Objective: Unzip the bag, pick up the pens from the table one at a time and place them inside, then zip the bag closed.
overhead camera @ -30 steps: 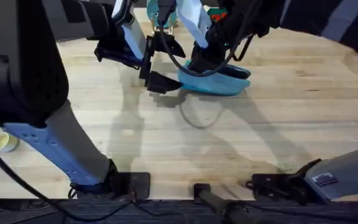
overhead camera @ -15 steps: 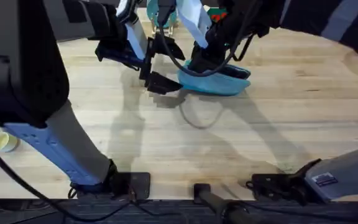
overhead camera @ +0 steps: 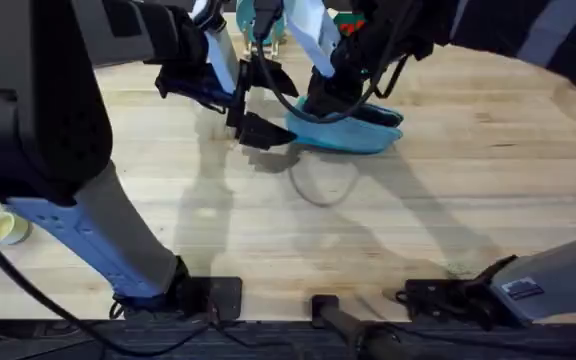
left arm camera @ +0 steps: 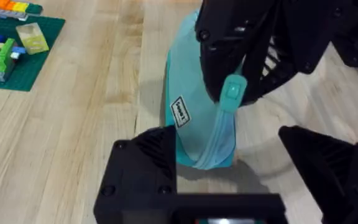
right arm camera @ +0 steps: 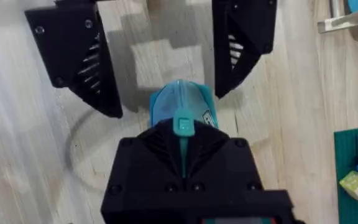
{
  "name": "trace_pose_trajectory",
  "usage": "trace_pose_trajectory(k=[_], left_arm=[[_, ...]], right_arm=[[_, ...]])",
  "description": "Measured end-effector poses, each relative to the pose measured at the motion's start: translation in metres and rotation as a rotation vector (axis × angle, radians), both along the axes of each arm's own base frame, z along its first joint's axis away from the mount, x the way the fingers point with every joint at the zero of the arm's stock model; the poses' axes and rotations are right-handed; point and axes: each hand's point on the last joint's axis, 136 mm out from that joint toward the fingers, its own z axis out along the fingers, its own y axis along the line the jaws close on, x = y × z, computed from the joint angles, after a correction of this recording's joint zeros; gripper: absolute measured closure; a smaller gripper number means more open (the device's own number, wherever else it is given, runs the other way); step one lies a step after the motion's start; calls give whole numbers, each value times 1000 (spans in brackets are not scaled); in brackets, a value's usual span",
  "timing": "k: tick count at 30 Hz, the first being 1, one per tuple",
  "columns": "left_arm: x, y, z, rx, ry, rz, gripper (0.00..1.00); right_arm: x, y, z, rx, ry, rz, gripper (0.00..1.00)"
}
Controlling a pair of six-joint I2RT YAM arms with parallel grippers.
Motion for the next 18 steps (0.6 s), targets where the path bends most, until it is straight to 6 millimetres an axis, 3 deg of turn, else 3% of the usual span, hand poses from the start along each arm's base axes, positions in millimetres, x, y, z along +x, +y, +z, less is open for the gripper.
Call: trace_pose_trajectory(k=[18], left_arm=[[1, 0, 0, 0, 0, 3, 8]], right_arm=[[0, 0, 0, 0, 0, 0, 970]])
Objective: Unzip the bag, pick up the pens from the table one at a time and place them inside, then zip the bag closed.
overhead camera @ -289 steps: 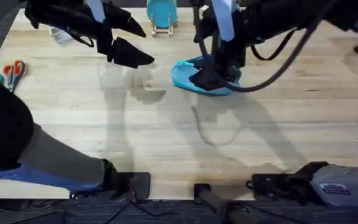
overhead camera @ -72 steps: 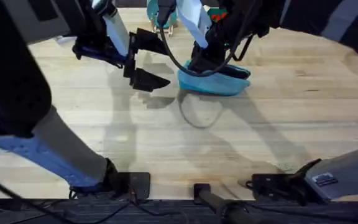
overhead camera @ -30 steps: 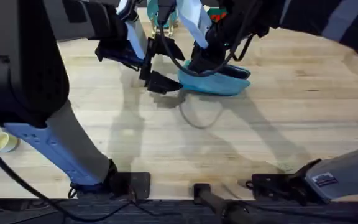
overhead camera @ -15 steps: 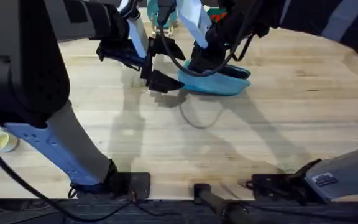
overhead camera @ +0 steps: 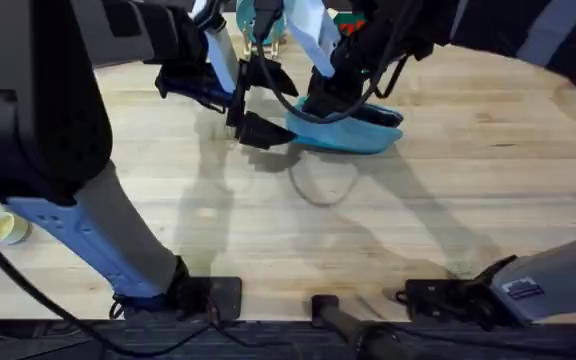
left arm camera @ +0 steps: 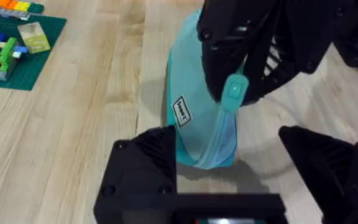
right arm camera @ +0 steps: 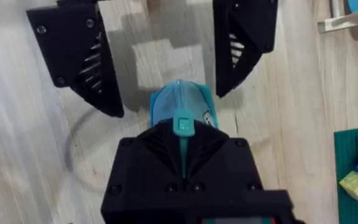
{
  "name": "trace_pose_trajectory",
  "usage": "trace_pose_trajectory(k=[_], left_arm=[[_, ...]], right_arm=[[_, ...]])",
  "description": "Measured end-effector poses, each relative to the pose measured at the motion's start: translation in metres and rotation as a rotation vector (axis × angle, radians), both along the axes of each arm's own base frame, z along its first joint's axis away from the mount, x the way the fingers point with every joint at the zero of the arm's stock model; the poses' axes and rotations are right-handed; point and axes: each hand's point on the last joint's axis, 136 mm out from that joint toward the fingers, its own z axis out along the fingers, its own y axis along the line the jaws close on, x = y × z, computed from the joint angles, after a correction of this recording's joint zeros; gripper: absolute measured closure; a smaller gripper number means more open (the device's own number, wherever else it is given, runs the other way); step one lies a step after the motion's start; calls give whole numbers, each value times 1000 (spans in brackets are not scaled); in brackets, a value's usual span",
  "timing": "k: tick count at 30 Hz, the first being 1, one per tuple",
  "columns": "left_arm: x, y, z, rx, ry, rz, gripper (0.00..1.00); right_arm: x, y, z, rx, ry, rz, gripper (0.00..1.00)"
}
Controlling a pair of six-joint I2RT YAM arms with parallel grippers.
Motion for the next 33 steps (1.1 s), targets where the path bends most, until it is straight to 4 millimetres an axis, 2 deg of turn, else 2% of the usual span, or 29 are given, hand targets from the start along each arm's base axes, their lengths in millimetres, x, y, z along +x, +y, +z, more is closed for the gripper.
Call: trace_pose_trajectory(k=[2, 3, 4, 9, 10, 22, 33], left_arm=[[0, 0, 0, 0, 0, 0, 8], [0, 0, 0, 0, 5, 2, 46], [0, 0, 0, 0, 6, 2, 148], [2, 0, 0, 2, -8, 1, 902], [2, 0, -1, 4, -9, 1, 941], [1, 0, -1, 5, -3, 1, 957], [-4, -11, 2, -16, -2, -28, 957]], right_arm=[[0, 0, 0, 0, 0, 0, 970], [0, 0, 0, 0, 0, 0, 970], [0, 0, 0, 0, 0, 0, 970], [-2, 0, 0, 0, 7, 3, 970], [-2, 1, -1, 0, 7, 4, 970], [-2, 0, -1, -5, 7, 3, 970], [-12, -23, -5, -178, -4, 20, 970]])
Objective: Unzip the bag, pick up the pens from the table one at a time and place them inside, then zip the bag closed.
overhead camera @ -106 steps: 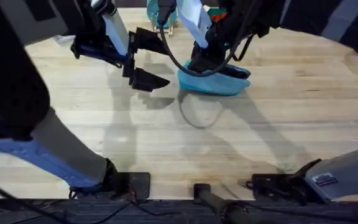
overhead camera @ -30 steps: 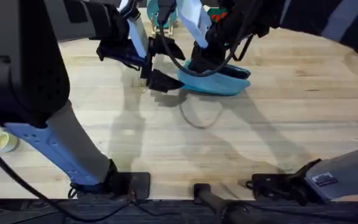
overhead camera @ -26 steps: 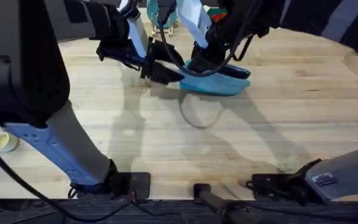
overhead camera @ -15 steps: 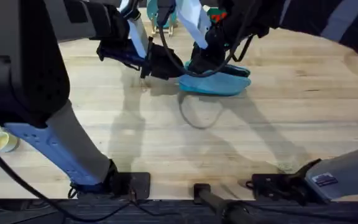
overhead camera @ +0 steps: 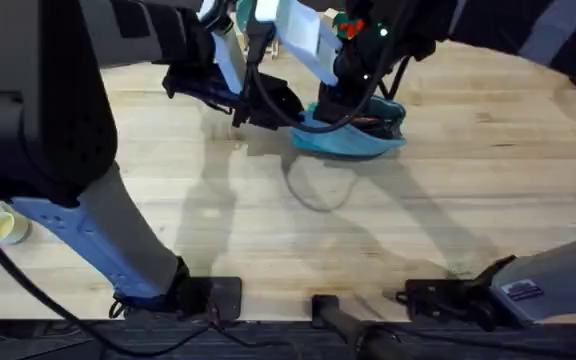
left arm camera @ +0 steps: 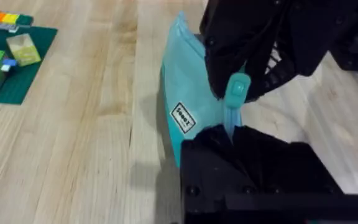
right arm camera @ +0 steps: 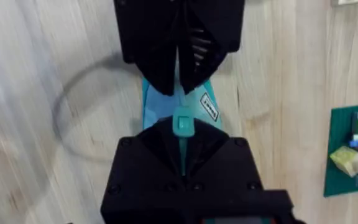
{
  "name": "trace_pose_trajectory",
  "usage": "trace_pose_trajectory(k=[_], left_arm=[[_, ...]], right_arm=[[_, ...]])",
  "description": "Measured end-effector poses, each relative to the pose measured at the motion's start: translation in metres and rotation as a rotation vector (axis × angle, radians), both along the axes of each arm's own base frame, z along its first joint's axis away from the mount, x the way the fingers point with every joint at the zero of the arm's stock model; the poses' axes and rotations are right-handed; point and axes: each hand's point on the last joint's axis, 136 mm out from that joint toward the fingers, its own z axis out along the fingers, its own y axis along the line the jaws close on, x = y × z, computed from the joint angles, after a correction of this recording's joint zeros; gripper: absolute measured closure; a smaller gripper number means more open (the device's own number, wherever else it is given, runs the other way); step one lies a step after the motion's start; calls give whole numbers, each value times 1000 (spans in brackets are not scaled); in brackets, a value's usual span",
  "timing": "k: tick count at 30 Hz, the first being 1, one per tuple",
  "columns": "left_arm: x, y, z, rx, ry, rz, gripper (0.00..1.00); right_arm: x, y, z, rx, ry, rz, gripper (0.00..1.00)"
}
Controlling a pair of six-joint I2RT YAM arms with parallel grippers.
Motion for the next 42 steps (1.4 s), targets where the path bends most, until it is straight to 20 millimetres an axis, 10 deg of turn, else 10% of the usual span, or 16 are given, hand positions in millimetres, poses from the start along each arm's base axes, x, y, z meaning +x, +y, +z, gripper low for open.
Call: trace_pose_trajectory(k=[20, 31, 42], left_arm=[[-2, -7, 7, -42, 3, -10, 959], [5, 9, 1, -5, 5, 30, 959], [4, 8, 1, -5, 5, 27, 959]], right_arm=[[-1, -24, -1, -94, 4, -24, 970], [20, -102, -7, -86, 110, -288, 969], [21, -104, -7, -81, 113, -299, 969]])
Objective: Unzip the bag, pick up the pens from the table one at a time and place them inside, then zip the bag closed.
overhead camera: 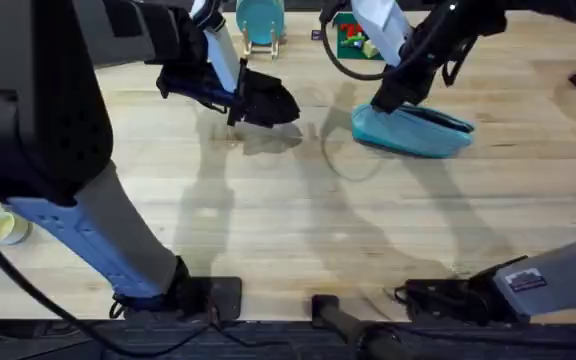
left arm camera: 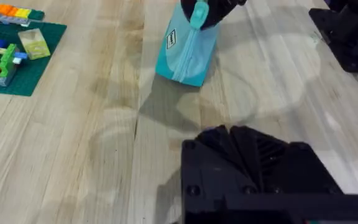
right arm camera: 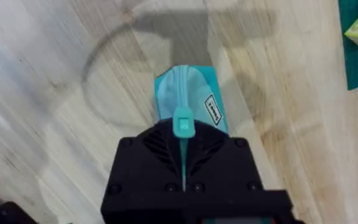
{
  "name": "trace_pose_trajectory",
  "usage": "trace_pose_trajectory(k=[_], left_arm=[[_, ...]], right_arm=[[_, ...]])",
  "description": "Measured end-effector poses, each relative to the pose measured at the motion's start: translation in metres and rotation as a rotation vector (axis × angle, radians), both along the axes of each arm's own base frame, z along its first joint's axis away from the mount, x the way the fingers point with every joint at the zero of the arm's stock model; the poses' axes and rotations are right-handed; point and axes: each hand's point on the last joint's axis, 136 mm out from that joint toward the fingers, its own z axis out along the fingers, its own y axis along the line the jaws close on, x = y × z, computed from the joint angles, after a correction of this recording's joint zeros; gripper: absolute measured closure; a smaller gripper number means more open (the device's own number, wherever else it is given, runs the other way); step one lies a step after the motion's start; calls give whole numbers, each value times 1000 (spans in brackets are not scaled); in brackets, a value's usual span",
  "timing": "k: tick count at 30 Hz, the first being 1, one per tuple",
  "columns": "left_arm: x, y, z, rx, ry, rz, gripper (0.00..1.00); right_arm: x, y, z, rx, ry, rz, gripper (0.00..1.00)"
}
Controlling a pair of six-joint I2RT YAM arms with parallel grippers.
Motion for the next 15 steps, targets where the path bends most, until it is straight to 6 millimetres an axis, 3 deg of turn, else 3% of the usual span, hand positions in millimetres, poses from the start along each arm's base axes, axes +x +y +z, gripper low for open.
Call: trace_pose_trajectory(k=[7, 15], left_arm=[[0, 0, 0, 0, 0, 0, 959], [0, 0, 0, 1, 0, 0, 959]], right_arm=[[-4, 12, 1, 35, 11, 24, 969], [-6, 65, 8, 114, -58, 149, 969]])
